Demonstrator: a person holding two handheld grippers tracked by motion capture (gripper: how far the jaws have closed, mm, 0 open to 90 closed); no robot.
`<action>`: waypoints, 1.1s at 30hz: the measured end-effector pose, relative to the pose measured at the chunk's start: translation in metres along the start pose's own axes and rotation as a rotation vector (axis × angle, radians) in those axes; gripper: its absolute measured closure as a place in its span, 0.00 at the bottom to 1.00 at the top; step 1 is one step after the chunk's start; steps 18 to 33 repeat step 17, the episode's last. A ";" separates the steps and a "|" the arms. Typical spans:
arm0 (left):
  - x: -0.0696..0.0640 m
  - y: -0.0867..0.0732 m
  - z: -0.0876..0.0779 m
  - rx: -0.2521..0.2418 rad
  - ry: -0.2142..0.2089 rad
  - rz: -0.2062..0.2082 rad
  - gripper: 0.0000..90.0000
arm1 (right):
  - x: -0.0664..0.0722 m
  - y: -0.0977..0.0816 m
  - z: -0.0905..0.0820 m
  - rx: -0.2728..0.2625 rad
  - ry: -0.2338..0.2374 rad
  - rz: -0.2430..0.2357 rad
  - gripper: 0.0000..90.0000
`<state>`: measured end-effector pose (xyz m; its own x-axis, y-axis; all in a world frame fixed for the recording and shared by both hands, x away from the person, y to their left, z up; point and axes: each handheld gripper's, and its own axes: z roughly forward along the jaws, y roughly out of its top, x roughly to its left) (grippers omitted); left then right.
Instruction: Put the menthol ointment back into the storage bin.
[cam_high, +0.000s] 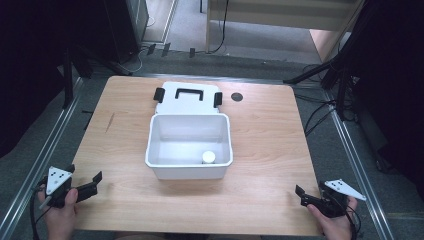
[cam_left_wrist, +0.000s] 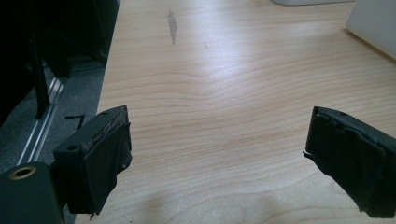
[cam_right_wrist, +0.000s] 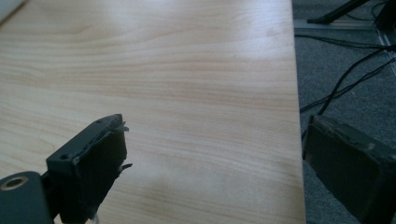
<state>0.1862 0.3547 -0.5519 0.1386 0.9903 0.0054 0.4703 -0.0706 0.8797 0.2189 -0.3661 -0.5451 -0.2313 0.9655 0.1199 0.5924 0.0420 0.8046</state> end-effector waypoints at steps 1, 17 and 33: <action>0.000 0.000 0.000 -0.001 0.001 -0.001 0.09 | -0.001 0.000 -0.001 -0.019 0.003 0.008 0.08; 0.000 -0.001 -0.001 -0.001 0.010 -0.001 0.09 | -0.003 -0.005 -0.002 -0.048 -0.005 0.047 0.09; 0.000 -0.001 -0.001 -0.001 0.010 -0.001 0.09 | -0.003 -0.005 -0.002 -0.048 -0.005 0.047 0.09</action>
